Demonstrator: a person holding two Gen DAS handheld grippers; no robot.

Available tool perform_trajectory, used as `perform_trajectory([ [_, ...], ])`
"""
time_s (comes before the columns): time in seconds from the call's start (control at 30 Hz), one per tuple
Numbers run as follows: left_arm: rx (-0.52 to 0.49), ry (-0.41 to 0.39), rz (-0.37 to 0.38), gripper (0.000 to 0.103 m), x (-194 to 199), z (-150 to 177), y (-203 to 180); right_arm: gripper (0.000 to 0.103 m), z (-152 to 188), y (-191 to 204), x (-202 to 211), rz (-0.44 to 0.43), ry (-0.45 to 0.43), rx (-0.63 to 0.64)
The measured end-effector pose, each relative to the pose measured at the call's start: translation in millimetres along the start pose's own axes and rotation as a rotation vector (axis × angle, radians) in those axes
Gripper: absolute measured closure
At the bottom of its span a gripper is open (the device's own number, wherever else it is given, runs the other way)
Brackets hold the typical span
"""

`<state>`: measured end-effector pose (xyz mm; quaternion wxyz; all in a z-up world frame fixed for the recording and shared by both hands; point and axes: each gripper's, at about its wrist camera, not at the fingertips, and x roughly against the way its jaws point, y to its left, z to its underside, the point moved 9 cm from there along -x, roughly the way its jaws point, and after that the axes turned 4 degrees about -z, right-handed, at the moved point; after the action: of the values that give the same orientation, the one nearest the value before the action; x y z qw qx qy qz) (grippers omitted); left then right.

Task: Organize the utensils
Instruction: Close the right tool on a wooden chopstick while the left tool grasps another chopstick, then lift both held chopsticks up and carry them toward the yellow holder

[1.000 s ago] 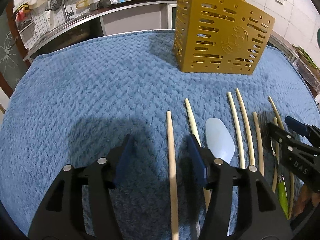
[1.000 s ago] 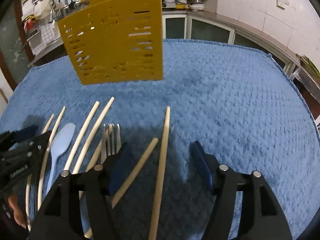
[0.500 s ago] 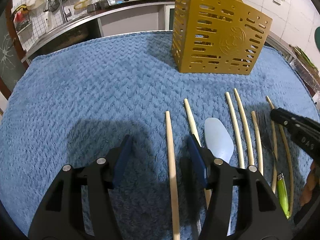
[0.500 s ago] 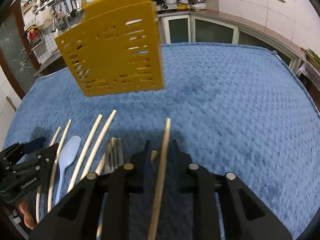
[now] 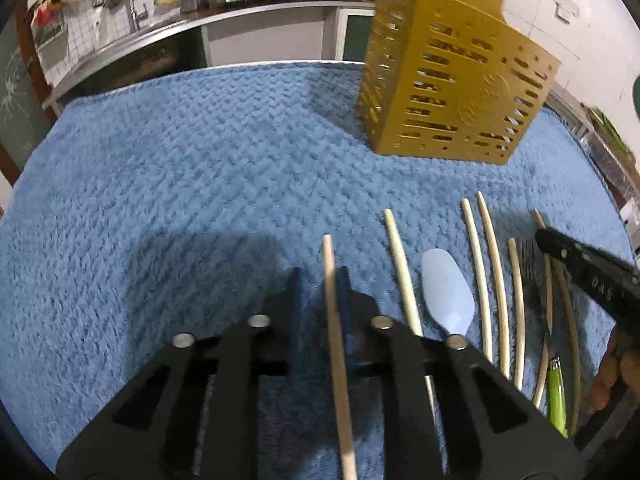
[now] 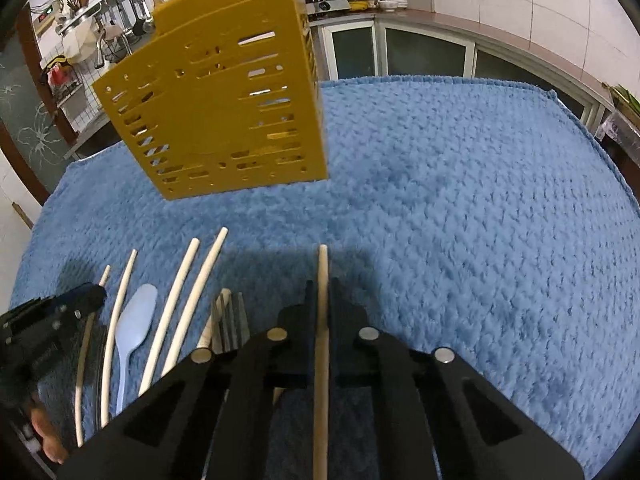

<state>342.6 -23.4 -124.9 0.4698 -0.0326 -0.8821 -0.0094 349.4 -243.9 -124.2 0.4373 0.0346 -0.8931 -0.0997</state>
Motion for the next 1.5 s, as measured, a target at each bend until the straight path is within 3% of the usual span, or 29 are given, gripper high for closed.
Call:
perform_trajectory([
  [0.33, -0.055, -0.008, -0.017, 0.091, -4, -2, -6, 0.097, 1, 1, 0, -0.005, 0.007, 0.023],
  [0.5, -0.132, 0.042, -0.038, 0.092, -6, -4, -12, 0.096, -2, 3, -3, 0.006, 0.019, 0.03],
  [0.6, -0.12, 0.059, -0.02, 0.092, -6, -4, -10, 0.096, -2, 1, -2, -0.017, 0.007, 0.024],
  [0.8, -0.113, -0.03, -0.067, 0.091, -2, 2, -14, 0.097, -1, 0, -2, -0.024, -0.014, 0.04],
  [1.0, -0.095, -0.078, -0.064, 0.091, -1, 3, -13, 0.096, 1, 0, -2, -0.023, -0.025, 0.05],
  [1.27, -0.07, -0.091, -0.06, 0.091, -3, 1, -11, 0.096, 2, 5, -1, 0.011, -0.02, 0.065],
  [1.4, -0.103, -0.099, -0.12, 0.091, -3, 0, -15, 0.096, 2, 2, -2, -0.01, -0.025, 0.031],
  [1.5, -0.108, -0.098, -0.123, 0.091, -2, 0, -14, 0.096, 1, 0, -2, -0.019, -0.028, 0.016],
])
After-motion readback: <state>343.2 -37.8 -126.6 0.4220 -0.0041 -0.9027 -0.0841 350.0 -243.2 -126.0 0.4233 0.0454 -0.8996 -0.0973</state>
